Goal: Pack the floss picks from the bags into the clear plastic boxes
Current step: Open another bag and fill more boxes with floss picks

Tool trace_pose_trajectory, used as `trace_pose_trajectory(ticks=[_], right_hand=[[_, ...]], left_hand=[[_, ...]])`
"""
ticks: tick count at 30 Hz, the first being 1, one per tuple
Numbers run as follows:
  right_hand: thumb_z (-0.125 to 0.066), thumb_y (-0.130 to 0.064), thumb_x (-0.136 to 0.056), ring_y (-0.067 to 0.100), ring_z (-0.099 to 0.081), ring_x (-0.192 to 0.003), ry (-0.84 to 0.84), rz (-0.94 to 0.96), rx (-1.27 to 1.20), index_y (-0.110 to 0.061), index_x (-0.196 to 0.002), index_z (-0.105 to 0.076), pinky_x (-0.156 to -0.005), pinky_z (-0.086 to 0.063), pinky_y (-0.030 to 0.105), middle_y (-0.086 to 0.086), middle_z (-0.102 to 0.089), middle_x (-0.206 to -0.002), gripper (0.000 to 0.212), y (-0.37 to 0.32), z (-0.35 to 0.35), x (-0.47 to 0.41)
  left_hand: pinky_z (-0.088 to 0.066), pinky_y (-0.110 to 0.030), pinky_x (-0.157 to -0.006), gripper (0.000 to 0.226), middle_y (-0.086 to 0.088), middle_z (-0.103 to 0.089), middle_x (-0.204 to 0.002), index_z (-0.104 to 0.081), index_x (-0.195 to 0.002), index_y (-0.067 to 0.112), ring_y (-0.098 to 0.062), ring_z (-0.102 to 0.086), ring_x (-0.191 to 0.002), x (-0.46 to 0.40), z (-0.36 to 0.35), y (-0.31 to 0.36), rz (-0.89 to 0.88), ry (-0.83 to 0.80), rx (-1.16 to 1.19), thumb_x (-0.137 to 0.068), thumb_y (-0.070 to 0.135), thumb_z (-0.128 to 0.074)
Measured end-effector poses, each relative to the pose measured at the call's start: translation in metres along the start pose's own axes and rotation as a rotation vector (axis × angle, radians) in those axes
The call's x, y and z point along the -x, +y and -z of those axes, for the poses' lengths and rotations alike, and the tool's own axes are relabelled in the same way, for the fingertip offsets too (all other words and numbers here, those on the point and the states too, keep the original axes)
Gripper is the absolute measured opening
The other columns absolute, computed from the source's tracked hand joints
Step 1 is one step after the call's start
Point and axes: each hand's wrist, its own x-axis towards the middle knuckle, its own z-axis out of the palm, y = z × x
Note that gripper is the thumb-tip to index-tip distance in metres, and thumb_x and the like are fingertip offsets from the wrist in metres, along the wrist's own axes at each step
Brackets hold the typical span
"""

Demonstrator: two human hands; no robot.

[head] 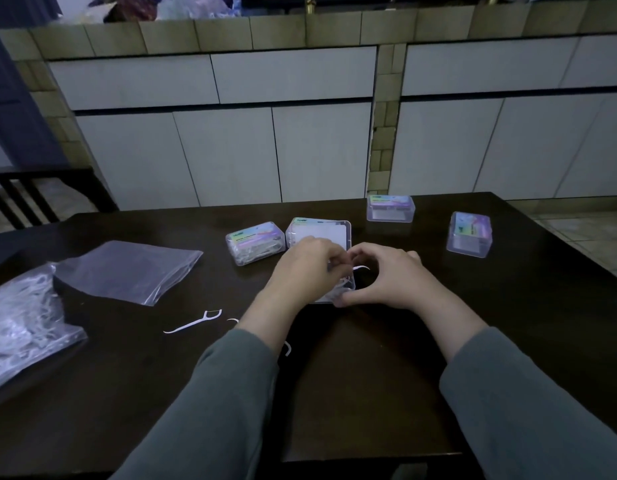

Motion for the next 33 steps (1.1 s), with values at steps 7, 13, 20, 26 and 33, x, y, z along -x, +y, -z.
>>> trace_pose_trajectory(ticks=[7,13,20,26,33], right_hand=[[-0.074,-0.074,-0.057,0.011,-0.047,-0.114,-0.021,-0.028,-0.001,-0.047,-0.117,-0.049,-0.085,-0.027,0.034,-0.023,-0.059,-0.112,0.07,0.002,-0.001,-0.002],[-0.076,-0.07,-0.059,0.011,-0.048,-0.113,-0.014,-0.043,0.004,-0.047,-0.114,-0.048,-0.087,-0.027,0.032,-0.023,-0.058,-0.111,0.066,0.0,0.0,0.0],[-0.075,-0.07,-0.061,0.01,-0.048,-0.112,-0.009,-0.029,0.021,-0.047,-0.115,-0.047,-0.087,-0.028,0.033,-0.024,-0.057,-0.108,0.065,-0.002,-0.001,0.001],[-0.065,-0.079,-0.062,0.013,-0.037,-0.122,0.132,0.01,0.25,-0.044,-0.128,-0.046,-0.097,-0.03,0.036,-0.011,-0.045,-0.13,0.078,-0.016,-0.007,0.011],[-0.053,-0.067,-0.083,0.008,-0.053,-0.091,0.182,0.307,0.267,-0.032,-0.1,-0.066,-0.087,-0.033,0.033,-0.015,-0.061,-0.087,0.041,-0.084,-0.035,0.049]], left_hand=[[-0.044,-0.018,-0.073,0.009,0.01,-0.061,-0.095,-0.06,-0.089,0.03,-0.004,-0.055,-0.088,0.013,0.019,-0.013,-0.024,0.147,0.25,-0.094,0.022,-0.059],[-0.053,-0.028,-0.081,0.014,0.008,-0.07,-0.098,-0.073,-0.098,0.029,-0.01,-0.061,-0.09,0.017,0.019,-0.016,0.057,-0.057,-0.081,-0.089,0.024,-0.062],[-0.053,-0.028,-0.078,0.011,0.009,-0.071,-0.093,-0.074,-0.092,0.03,-0.011,-0.062,-0.088,0.016,0.019,-0.015,0.093,-0.054,-0.066,-0.086,0.027,-0.066],[-0.051,-0.029,-0.077,0.012,0.012,-0.067,-0.094,-0.072,-0.098,0.028,-0.006,-0.059,-0.087,0.03,0.022,-0.034,0.109,0.103,0.12,-0.09,0.03,-0.063],[-0.048,-0.03,-0.079,0.008,0.016,-0.065,-0.09,-0.067,-0.086,0.038,-0.008,-0.059,-0.087,0.09,0.049,-0.088,0.27,0.096,0.032,-0.084,0.031,-0.067]])
